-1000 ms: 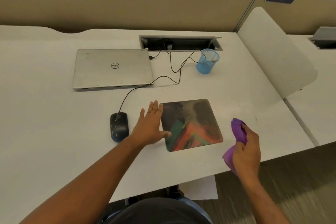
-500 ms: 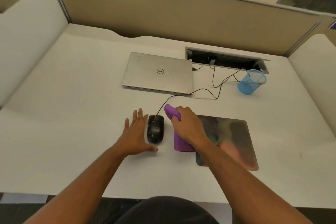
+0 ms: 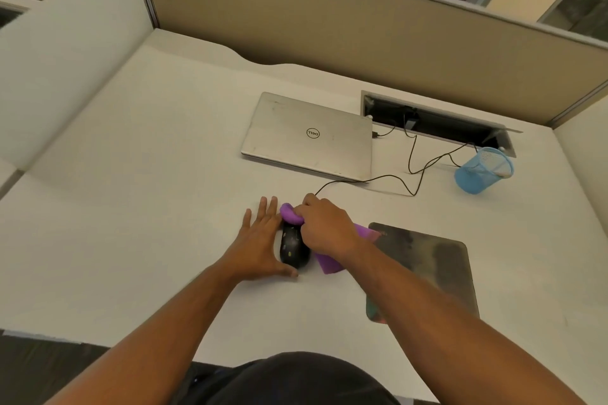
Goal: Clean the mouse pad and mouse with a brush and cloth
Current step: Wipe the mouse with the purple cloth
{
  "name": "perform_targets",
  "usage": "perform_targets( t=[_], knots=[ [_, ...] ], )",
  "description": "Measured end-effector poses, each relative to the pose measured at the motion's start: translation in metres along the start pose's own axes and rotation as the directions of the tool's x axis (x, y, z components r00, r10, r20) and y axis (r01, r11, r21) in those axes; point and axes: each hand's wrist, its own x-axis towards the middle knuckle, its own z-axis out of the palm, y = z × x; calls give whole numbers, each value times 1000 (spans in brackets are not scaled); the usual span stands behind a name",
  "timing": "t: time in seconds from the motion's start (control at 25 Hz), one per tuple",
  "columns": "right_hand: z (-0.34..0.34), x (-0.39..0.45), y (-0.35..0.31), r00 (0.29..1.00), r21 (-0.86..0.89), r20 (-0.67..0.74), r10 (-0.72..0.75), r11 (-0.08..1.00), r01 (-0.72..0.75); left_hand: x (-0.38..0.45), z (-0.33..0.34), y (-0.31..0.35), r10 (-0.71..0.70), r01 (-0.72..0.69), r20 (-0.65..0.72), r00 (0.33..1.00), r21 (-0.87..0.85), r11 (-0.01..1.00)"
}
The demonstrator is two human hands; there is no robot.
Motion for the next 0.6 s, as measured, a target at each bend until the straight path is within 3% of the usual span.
perform_targets(
  t=[0.36,0.6],
  knots=[
    [32,-51,23,937,-78,-94,-337,940,331,5,4,-6,68,-69,25,997,56,996],
    [12,-4,28,982,2,-89,-165,986,166,4,3,-4,42,-44,35,999,48,998]
  ],
)
